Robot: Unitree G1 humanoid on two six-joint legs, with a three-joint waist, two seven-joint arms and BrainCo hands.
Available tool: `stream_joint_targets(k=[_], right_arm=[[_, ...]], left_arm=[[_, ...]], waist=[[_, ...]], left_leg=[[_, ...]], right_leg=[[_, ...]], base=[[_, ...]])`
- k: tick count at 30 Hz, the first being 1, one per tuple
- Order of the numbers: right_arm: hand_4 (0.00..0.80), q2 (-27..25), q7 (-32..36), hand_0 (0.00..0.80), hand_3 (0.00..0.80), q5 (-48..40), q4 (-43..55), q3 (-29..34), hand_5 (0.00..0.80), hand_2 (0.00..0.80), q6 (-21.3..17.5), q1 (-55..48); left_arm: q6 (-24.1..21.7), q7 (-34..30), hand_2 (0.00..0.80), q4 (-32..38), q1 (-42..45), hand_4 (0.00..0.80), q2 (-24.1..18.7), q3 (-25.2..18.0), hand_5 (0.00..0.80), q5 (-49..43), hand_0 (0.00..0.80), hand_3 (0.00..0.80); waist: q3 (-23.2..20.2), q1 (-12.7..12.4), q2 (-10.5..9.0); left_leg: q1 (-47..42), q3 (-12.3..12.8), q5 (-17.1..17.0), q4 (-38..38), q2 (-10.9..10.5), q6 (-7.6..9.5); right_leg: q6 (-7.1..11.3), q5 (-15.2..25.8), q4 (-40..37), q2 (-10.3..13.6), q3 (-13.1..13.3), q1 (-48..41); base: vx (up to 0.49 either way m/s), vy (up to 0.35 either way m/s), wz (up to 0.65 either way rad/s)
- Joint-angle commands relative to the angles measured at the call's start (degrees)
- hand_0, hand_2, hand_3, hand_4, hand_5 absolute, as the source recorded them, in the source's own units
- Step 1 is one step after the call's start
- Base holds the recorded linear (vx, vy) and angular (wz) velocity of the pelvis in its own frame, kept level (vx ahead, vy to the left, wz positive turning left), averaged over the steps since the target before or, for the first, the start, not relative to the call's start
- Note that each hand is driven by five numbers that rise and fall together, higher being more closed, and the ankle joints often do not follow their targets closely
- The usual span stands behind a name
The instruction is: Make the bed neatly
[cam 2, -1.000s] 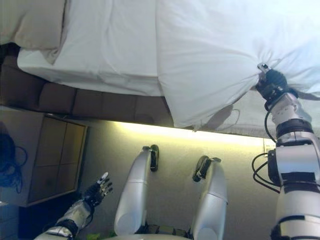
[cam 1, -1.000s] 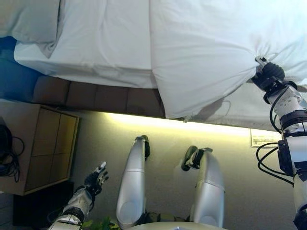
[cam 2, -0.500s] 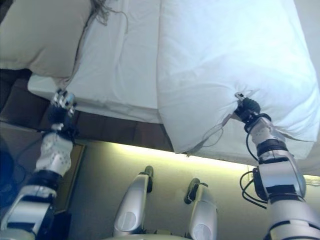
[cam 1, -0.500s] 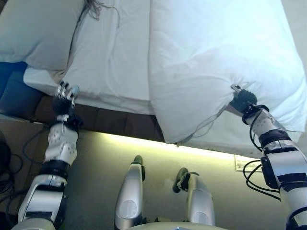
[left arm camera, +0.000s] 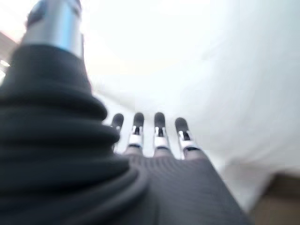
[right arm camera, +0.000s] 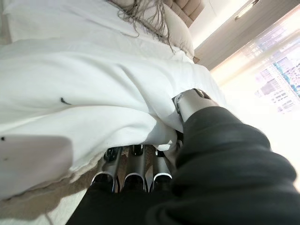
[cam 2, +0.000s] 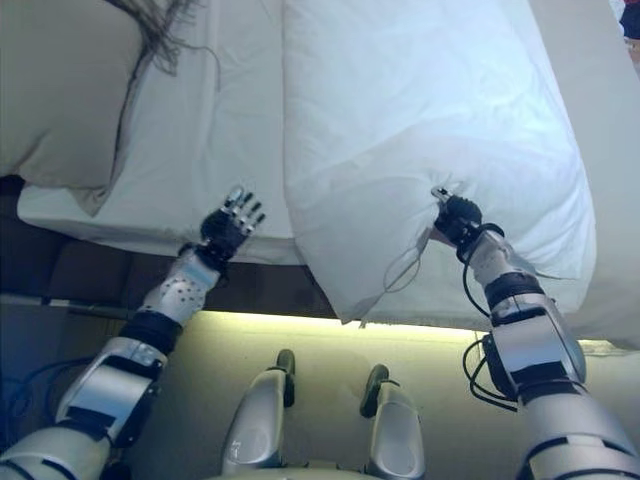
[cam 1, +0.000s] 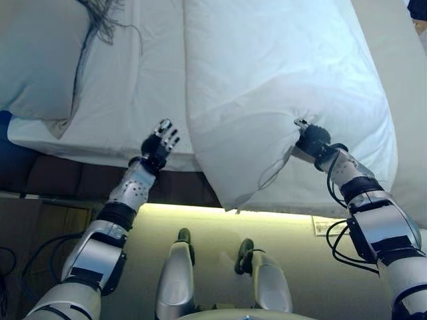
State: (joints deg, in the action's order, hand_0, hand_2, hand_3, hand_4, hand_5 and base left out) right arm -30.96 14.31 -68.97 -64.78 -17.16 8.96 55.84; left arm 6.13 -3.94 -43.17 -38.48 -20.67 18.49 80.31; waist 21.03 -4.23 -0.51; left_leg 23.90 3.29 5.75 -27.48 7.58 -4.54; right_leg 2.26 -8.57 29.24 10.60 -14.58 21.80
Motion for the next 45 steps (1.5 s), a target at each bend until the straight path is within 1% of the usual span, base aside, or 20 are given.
stream_joint_targets(k=[1,2,3,5,7,9,12,17,21,26,30,36,39,43,45], right_arm=[[0.8,1.4,1.5,0.8,0.8,-7.2,7.3,-0.9,0.8,0.8,-5.5,8.5],[0.8,1.6,1.4,0.8,0.8,-8.2,7.7,-1.4,0.8,0.8,-5.9,9.2],[0.8,1.8,1.7,0.8,0.8,-8.7,7.9,-1.6,0.8,0.8,-6.3,9.5],[0.8,2.3,2.5,0.8,0.8,-10.7,8.7,-2.2,0.8,0.8,-7.5,10.6],[0.8,2.8,3.2,0.8,0.8,-12.0,9.9,-2.6,0.8,0.8,-8.6,11.1],[0.8,3.4,3.4,0.8,0.8,-13.7,12.3,-2.9,0.8,0.8,-9.9,11.2],[0.8,4.4,2.9,0.8,0.8,-15.5,16.4,-3.0,0.8,0.8,-11.2,11.2],[0.8,5.9,2.7,0.8,0.8,-16.6,21.0,-3.2,0.8,0.8,-12.4,11.5],[0.8,7.6,2.6,0.8,0.8,-15.8,23.9,-3.3,0.8,0.8,-12.4,12.3],[0.8,9.8,2.3,0.8,0.8,-16.0,27.4,-4.0,0.8,0.8,-12.3,12.7],[0.8,11.5,1.7,0.8,0.8,-14.7,31.6,-4.6,0.8,0.8,-12.3,11.9],[0.8,13.3,-0.3,0.8,0.8,-13.4,37.0,-4.8,0.8,0.8,-11.6,11.1],[0.8,14.0,-1.9,0.8,0.8,-12.6,39.2,-5.1,0.8,0.8,-11.8,10.3],[0.8,14.3,-3.0,0.8,0.8,-11.6,41.9,-5.4,0.8,0.8,-10.8,8.6],[0.8,14.3,-3.2,0.8,0.8,-11.3,43.9,-5.4,0.8,0.8,-10.4,6.9]], left_arm=[[7.8,-3.7,0.0,-3.5,-0.1,0.0,3.6,2.7,0.0,13.4,0.0,0.0],[11.2,-4.3,0.0,-4.7,0.9,0.0,5.0,2.7,0.0,17.1,0.0,0.0],[12.6,-5.0,0.0,-5.6,1.6,0.0,6.0,2.5,0.0,18.8,0.0,0.0],[16.8,-6.9,0.0,-7.9,3.9,0.0,8.7,2.2,0.0,23.7,0.0,0.0],[19.0,-7.5,0.0,-8.6,5.4,0.0,10.4,2.0,0.0,27.3,0.0,0.0],[21.8,-6.8,0.0,-8.9,6.5,0.0,11.7,2.1,0.0,30.0,0.0,0.0],[23.9,-5.2,0.0,-8.5,7.0,0.0,13.4,3.0,0.0,32.7,0.0,0.0],[23.4,-4.5,0.0,-7.8,7.2,0.0,15.5,4.5,0.0,32.7,0.0,0.0],[23.0,-3.4,0.0,-7.6,5.8,0.0,17.0,5.4,0.0,32.7,0.0,0.0],[23.4,-5.1,0.0,-7.4,4.1,0.0,18.8,6.3,0.0,32.7,0.0,0.0],[22.1,-6.1,0.0,-7.2,2.3,0.0,20.5,6.8,0.0,32.7,0.0,0.0],[19.9,-10.7,0.0,-7.4,-0.1,0.0,23.4,7.0,0.0,32.7,0.0,0.0],[18.0,-13.0,0.0,-7.2,-2.0,0.0,24.6,6.5,0.0,32.7,0.0,0.0],[15.4,-16.0,0.0,-7.8,-4.8,0.0,25.1,4.7,0.0,32.7,0.0,0.0],[14.0,-18.6,0.0,-8.0,-6.3,0.0,25.0,3.3,0.0,32.7,0.0,0.0]], waist=[[-1.2,0.1,-2.17],[-0.9,0.1,-2.67],[-0.7,0.2,-2.94],[-0.2,0.2,-3.77],[0.1,0.1,-4.26],[0.5,0.1,-4.91],[1.1,0.2,-5.86],[1.6,0.2,-6.92],[1.9,0.5,-7.53],[2.1,1.1,-8.0],[2.3,1.9,-8.29],[2.7,3.4,-8.72],[2.8,4.2,-9.12],[2.8,5.4,-9.68],[2.8,6.1,-9.98]], left_leg=[[1.6,0.3,-2.1,2.5,1.8,-0.89],[1.8,0.4,-2.1,2.6,2.0,-0.83],[1.8,0.5,-2.0,2.8,2.1,-0.75],[2.1,0.6,-1.9,3.0,2.6,-0.69],[2.5,0.5,-1.7,2.9,2.8,-0.74],[3.3,0.5,-1.5,2.4,3.2,-0.77],[4.4,0.3,-1.1,1.8,3.6,-0.76],[5.3,0.3,-0.6,1.6,4.0,-0.82],[5.6,0.5,-0.4,1.5,4.3,-0.95],[5.7,0.7,-0.1,1.3,4.5,-1.08],[6.4,0.9,0.4,0.3,4.7,-1.21],[7.0,1.4,0.9,-0.6,4.9,-1.32],[7.4,1.7,1.2,-1.0,5.0,-1.37],[7.5,2.3,1.5,-1.3,5.3,-1.52],[7.3,2.7,1.6,-1.3,5.4,-1.59]], right_leg=[[1.42,3.1,-4.1,0.9,0.7,1.1],[1.49,3.2,-4.3,0.7,0.7,1.3],[1.49,3.2,-4.4,0.6,0.7,1.3],[1.5,3.3,-4.8,0.1,0.5,1.4],[1.55,3.3,-4.9,-0.1,0.5,1.8],[1.63,3.3,-4.6,-0.2,0.5,2.3],[1.81,3.5,-4.7,-0.4,0.4,3.0],[2.12,3.9,-5.4,-0.8,0.3,3.5],[2.34,4.2,-6.2,-1.1,0.3,3.5],[2.54,4.5,-6.9,-1.3,0.8,3.4],[2.49,4.4,-6.7,-1.5,1.4,4.0],[2.52,4.3,-6.5,-1.8,2.4,4.8],[2.63,4.2,-6.2,-1.9,3.0,5.2],[2.61,3.9,-5.9,-2.1,3.6,5.7],[2.55,3.7,-6.0,-2.3,3.8,5.7]], base=[[-0.08,-0.12,-0.03],[-0.062,-0.109,-0.07],[-0.057,-0.113,-0.06],[-0.055,-0.106,-0.06],[-0.049,-0.089,-0.06],[-0.045,-0.093,-0.06],[-0.045,-0.111,-0.02],[-0.043,-0.088,-0.02],[-0.039,-0.067,-0.01],[-0.026,-0.051,-0.02],[-0.028,-0.006,-0.05],[-0.01,0.001,-0.05],[-0.001,0.002,-0.16],[-0.001,0.017,-0.05],[0.022,0.03,-0.16]])
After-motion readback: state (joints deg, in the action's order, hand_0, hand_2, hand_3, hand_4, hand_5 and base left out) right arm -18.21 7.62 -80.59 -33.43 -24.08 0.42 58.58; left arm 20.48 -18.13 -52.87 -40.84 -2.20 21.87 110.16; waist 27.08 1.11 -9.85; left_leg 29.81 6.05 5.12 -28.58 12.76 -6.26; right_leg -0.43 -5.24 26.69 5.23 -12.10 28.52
